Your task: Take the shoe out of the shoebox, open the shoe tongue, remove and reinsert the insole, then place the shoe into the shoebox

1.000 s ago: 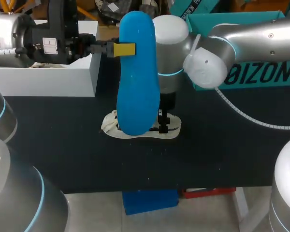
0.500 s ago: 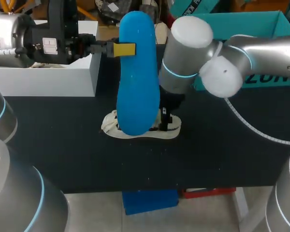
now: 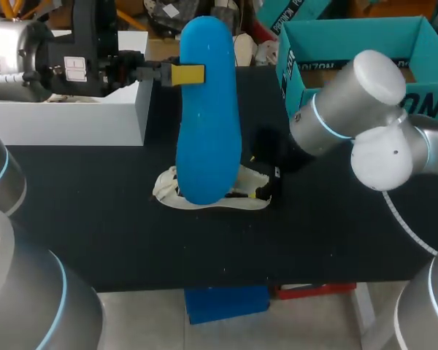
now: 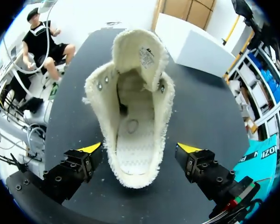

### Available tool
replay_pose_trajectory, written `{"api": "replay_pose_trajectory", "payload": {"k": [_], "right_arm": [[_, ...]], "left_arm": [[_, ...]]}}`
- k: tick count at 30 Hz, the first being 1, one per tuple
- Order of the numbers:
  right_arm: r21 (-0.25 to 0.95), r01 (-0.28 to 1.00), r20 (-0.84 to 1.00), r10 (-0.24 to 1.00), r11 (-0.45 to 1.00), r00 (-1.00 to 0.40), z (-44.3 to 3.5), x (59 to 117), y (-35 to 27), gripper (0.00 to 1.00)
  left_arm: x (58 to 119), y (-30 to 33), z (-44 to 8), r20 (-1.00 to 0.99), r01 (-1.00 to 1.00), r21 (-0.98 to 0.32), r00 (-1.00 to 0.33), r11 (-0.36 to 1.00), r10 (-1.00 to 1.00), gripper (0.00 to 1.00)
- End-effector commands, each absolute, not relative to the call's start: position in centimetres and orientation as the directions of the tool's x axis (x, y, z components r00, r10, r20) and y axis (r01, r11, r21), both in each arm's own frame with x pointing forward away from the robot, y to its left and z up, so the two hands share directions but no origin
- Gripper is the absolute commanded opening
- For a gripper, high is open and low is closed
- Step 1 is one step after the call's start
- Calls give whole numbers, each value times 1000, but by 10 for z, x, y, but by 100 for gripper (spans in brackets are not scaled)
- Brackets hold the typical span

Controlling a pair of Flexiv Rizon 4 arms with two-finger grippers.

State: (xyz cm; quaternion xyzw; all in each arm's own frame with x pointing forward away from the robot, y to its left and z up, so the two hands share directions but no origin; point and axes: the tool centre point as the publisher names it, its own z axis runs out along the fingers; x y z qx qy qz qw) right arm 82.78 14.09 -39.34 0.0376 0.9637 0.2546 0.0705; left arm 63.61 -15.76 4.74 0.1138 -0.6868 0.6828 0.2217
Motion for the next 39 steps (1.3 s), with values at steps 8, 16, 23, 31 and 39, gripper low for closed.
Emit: {"api": "replay_pose_trajectory", "payload": {"k": [8,16,23,31,39], "right_arm": [[797,-24,-78,64,604,-995,-407,827,135,100],[820,-19,-64,59,571,-996,-411,827,130,100],[811,-15,-58,55,585,-997,-410,828,129,100],[636,-24,-65,23,771,-998,-392,834,127,100],[268,-20,-46,-8,963,-999,-376,845,137,88]], "left_arm": [[636,-159,48,461,-460,-887,-876,44,144,0],[636,-159,48,461,-460,-887,-876,44,144,0],[636,-159,48,461,-460,-887,-876,44,144,0],[636,-159,48,461,-460,-887,-876,44,144,0],[636,-159,48,461,-460,-887,-876,44,144,0]]}}
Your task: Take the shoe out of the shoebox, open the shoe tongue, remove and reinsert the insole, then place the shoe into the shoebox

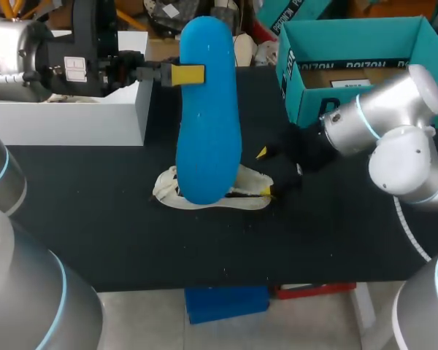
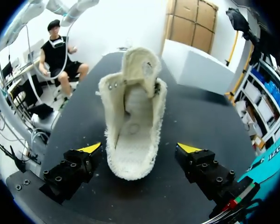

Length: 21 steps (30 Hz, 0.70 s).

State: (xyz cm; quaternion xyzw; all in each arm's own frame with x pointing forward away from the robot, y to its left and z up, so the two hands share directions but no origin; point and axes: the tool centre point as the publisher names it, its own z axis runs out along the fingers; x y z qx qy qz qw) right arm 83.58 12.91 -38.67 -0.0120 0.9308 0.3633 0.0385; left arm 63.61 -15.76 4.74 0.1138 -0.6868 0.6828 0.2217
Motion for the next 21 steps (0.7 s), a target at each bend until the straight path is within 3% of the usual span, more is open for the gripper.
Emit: {"api": "replay_pose_trajectory", "payload": {"k": [1,5,7,12,17,21], "right_arm": [[248,-21,-51,-8,968,-999,-376,847,138,78],[119,-10,-53,-4,993,-999,-376,852,144,79],[51,-5,-48,-3,999,-999,-377,854,148,75],[-5,-4,-37,-4,1000,-999,-383,856,159,75],[-59,-3,-46,-6,998,-999,-383,858,172,62],[-99,-9,-55,-15,995,-998,-386,860,183,59]], "left_arm": [[636,-159,48,461,-460,-887,-876,44,144,0],[636,-159,48,461,-460,-887,-876,44,144,0],[636,-159,48,461,-460,-887,-876,44,144,0],[636,-159,48,461,-460,-887,-876,44,144,0],[636,-159,48,461,-460,-887,-876,44,144,0],[636,-159,48,461,-460,-887,-876,44,144,0]]}}
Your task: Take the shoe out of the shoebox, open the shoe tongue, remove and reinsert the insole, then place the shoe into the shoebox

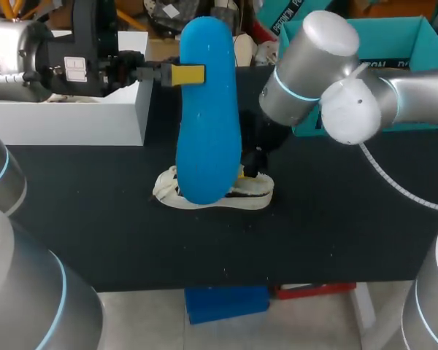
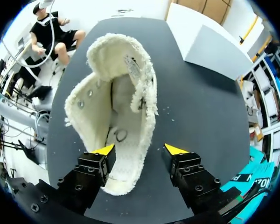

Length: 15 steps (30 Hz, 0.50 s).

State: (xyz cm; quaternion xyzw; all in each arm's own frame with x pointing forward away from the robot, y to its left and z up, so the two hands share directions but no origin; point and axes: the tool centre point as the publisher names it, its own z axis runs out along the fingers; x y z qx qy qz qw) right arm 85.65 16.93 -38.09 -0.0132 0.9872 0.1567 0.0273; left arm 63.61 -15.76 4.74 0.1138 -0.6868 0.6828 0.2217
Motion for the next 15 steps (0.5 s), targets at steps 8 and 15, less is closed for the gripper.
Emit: {"api": "replay_pose_trajectory", "payload": {"k": [8,15], "right_arm": [[-128,-7,-44,-12,992,-999,-394,863,195,50],[-71,2,-33,-1,997,-999,-404,864,203,49]], "left_arm": [[636,-159,48,461,-460,-887,-876,44,144,0],[636,-159,48,461,-460,-887,-876,44,144,0]]}}
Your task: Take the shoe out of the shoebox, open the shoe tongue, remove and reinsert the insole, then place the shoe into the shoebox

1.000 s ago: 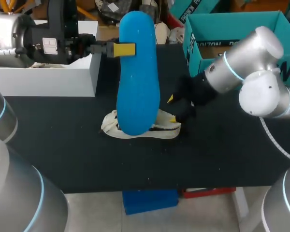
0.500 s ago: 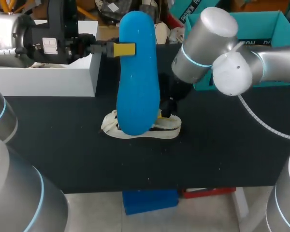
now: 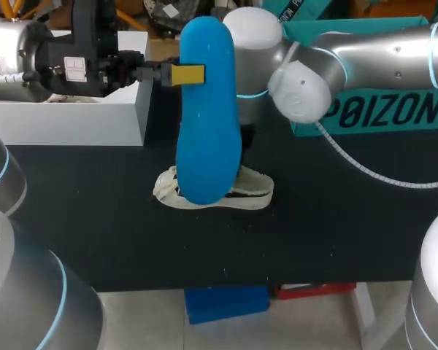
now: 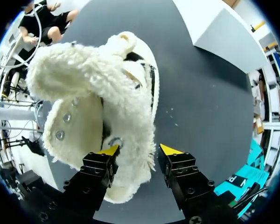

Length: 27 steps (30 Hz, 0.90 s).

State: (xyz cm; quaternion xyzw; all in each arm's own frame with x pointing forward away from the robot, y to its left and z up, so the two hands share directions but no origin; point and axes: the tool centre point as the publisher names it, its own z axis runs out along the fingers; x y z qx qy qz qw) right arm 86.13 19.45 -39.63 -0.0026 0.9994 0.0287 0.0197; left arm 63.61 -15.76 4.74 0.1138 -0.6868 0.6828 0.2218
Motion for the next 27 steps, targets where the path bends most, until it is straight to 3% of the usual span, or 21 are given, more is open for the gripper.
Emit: {"api": "replay_pose_trajectory", "payload": {"k": [1,8,10,11,12,15,27], "right_arm": [[-66,5,-32,3,998,-999,-405,864,203,49],[-44,20,-9,20,999,-1000,-412,860,204,47],[-23,23,0,23,999,-1000,-416,860,203,35],[-8,30,-2,30,1000,-1000,-418,859,204,9],[7,29,4,29,1000,-1000,-418,859,205,0],[91,50,31,47,995,-998,-423,859,207,0],[91,50,31,47,995,-998,-423,859,207,0]], "left_arm": [[636,-159,48,461,-460,-887,-876,44,144,0],[636,-159,48,461,-460,-887,-876,44,144,0],[636,-159,48,461,-460,-887,-876,44,144,0],[636,-159,48,461,-460,-887,-876,44,144,0],[636,-159,48,461,-460,-887,-876,44,144,0],[636,-159,48,461,-460,-887,-876,44,144,0],[636,-159,48,461,-460,-887,-876,44,144,0]]}}
